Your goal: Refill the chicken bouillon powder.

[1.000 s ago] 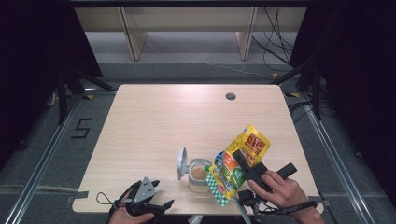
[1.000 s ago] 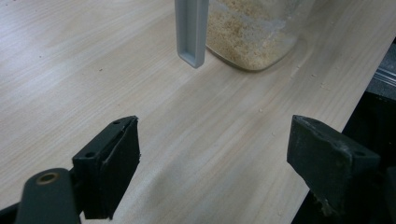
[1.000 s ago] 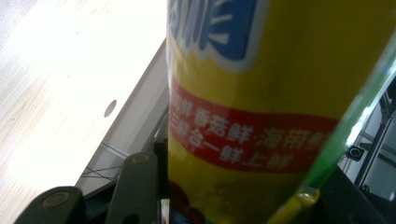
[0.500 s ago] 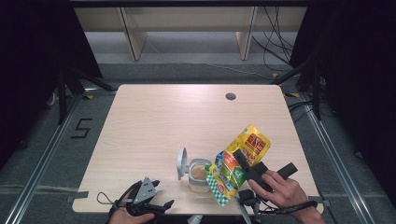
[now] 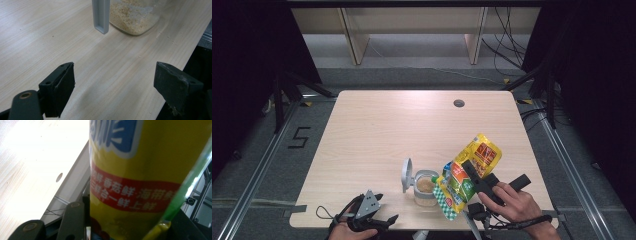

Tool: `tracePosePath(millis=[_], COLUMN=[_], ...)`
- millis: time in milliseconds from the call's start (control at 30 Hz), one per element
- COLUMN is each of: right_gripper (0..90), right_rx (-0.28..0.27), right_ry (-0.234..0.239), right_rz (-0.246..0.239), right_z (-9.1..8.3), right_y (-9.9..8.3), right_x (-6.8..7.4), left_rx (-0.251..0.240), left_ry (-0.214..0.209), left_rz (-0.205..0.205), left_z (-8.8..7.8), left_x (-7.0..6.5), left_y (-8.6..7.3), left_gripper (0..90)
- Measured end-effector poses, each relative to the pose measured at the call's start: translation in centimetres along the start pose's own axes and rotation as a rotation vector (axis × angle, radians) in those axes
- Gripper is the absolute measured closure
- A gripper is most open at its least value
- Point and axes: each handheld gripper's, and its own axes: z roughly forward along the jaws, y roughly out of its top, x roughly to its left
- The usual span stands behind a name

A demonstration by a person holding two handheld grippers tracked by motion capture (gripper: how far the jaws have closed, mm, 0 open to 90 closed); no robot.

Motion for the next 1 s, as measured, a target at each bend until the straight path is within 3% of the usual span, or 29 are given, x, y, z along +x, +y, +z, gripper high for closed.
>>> tracePosePath(millis=[33,67,100,300,333,433,467,500,567,667,733,767,833,900,933,967,1000], right_gripper=[59.0,59.0,59.0,59.0,59.0,59.1,59.1,59.1,59.1,59.2,59.7,59.7,59.8,59.9,59.9,59.9,59.9], right_rx=[-0.001,-0.002,-0.002,-0.002,-0.005,-0.004,-0.003,-0.003,0.0,-0.004,0.002,0.003,-0.003,0.007,0.006,0.007,0.009], right_ry=[-0.025,-0.025,-0.024,-0.025,0.002,-0.022,-0.024,-0.025,-0.025,-0.008,-0.025,-0.026,-0.031,-0.027,-0.026,-0.024,-0.024], right_rz=[-0.005,-0.007,-0.006,-0.006,0.001,-0.008,-0.01,-0.01,-0.012,0.0,-0.022,-0.021,0.004,-0.021,-0.019,-0.018,-0.011], right_z=[-0.01,-0.01,-0.02,-0.01,0.04,0.03,0.02,0.01,-0.02,0.06,-0.05,-0.04,0.0,-0.08,-0.09,-0.11,-0.1], right_y=[0.03,0.05,0.05,0.06,0.04,0.02,0.02,0.02,0.0,-0.05,-0.14,-0.15,-0.13,-0.2,-0.21,-0.22,-0.21], right_x=[0.05,0.03,0.04,0.03,0.0,0.05,0.05,0.05,0.03,-0.02,-0.08,-0.07,0.07,-0.1,-0.11,-0.1,-0.07], left_rx=[-0.012,0.001,0.001,-0.002,-0.009,0.0,-0.008,-0.004,-0.012,-0.002,0.0,-0.006,-0.003,-0.008,0.003,-0.006,-0.004], left_ry=[0.008,0.006,0.005,0.009,0.011,0.005,0.006,-0.002,0.007,0.005,0.01,0.009,0.005,-0.002,0.011,0.011,0.006], left_rz=[0.002,0.031,0.0,0.028,0.005,0.005,0.022,-0.008,0.016,0.017,0.016,-0.004,0.013,-0.006,0.033,-0.006,0.005], left_z=[0.08,-0.01,0.02,0.01,0.09,0.04,0.05,0.04,0.08,0.02,-0.02,0.05,0.02,0.05,-0.04,0.05,0.02], left_x=[-0.04,0.18,-0.01,0.16,-0.02,-0.04,0.11,-0.04,-0.02,0.11,0.02,-0.13,0.0,-0.06,0.12,-0.15,-0.05], left_y=[0.0,0.13,0.07,0.09,0.0,-0.01,0.07,0.02,0.01,0.06,0.02,-0.03,0.01,0.01,0.04,-0.03,0.0], left_gripper=[16.7,16.7,16.7,16.7,16.7,16.7,16.7,16.7,16.7,16.7,16.7,16.8,16.8,16.7,16.7,16.8,16.8])
